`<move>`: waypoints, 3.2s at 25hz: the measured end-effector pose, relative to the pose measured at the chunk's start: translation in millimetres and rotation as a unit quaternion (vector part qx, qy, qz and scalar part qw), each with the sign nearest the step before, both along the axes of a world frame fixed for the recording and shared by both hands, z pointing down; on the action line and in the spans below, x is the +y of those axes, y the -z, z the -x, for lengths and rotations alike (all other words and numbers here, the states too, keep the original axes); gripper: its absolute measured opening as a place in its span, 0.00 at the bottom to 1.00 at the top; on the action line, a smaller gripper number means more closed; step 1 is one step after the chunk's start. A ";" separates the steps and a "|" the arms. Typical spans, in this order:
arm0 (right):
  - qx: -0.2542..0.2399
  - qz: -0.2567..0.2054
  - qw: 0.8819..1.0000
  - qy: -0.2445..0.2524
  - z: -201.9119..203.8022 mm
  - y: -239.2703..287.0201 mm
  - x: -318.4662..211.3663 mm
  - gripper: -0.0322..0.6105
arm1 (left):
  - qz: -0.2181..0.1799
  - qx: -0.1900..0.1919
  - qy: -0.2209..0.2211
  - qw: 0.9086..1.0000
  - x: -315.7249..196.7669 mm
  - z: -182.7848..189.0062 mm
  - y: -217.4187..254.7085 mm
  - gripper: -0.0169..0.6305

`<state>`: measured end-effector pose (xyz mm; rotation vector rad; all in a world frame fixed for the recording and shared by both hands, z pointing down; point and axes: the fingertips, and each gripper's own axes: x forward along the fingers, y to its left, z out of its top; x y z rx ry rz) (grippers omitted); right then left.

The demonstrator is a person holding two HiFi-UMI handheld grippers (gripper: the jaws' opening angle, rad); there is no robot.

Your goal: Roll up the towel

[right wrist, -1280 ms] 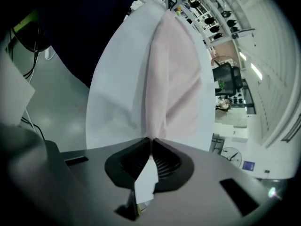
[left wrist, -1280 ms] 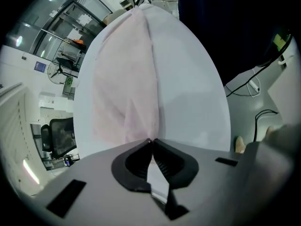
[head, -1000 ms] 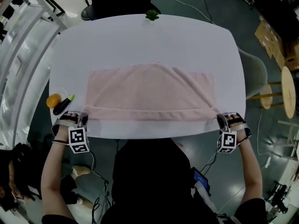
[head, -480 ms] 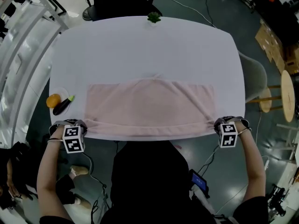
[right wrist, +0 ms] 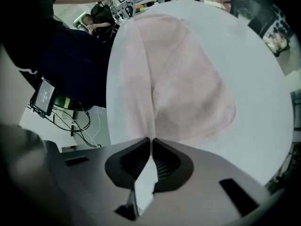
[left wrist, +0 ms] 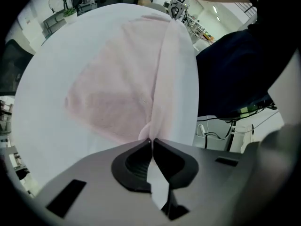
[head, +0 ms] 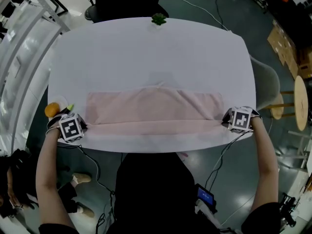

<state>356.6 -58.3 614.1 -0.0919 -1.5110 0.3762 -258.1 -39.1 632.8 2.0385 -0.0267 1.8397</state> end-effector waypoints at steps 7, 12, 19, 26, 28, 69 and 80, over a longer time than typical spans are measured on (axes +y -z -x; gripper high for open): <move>0.050 -0.046 0.997 0.021 -3.3 -9.7 -1.2 0.11 | -0.070 -0.069 -0.070 0.993 -8.6 -1.7 5.9 0.08; 0.034 -0.143 0.989 -0.032 -9.6 -2.1 -16.3 0.28 | -0.176 -0.079 -0.067 0.979 -30.8 -1.7 11.7 0.35; -0.033 -0.247 0.940 -0.232 -44.5 45.0 -16.9 0.52 | -0.261 0.028 0.135 0.955 -50.8 27.4 61.9 0.55; -0.042 -0.312 0.939 -0.140 -12.0 61.1 35.5 0.51 | -0.273 0.057 0.015 0.960 19.8 -7.6 66.1 0.47; -0.049 -0.312 0.943 -0.105 7.9 51.8 52.5 0.48 | -0.276 0.056 -0.021 0.959 41.1 -20.1 56.2 0.41; -0.016 -0.351 0.935 -0.047 22.5 15.0 41.8 0.48 | -0.237 0.011 0.037 0.971 -42.0 10.2 60.3 0.51; -0.001 -0.354 0.935 -0.023 17.2 1.5 37.4 0.47 | -0.305 0.002 0.011 0.952 -11.9 -14.9 20.8 0.30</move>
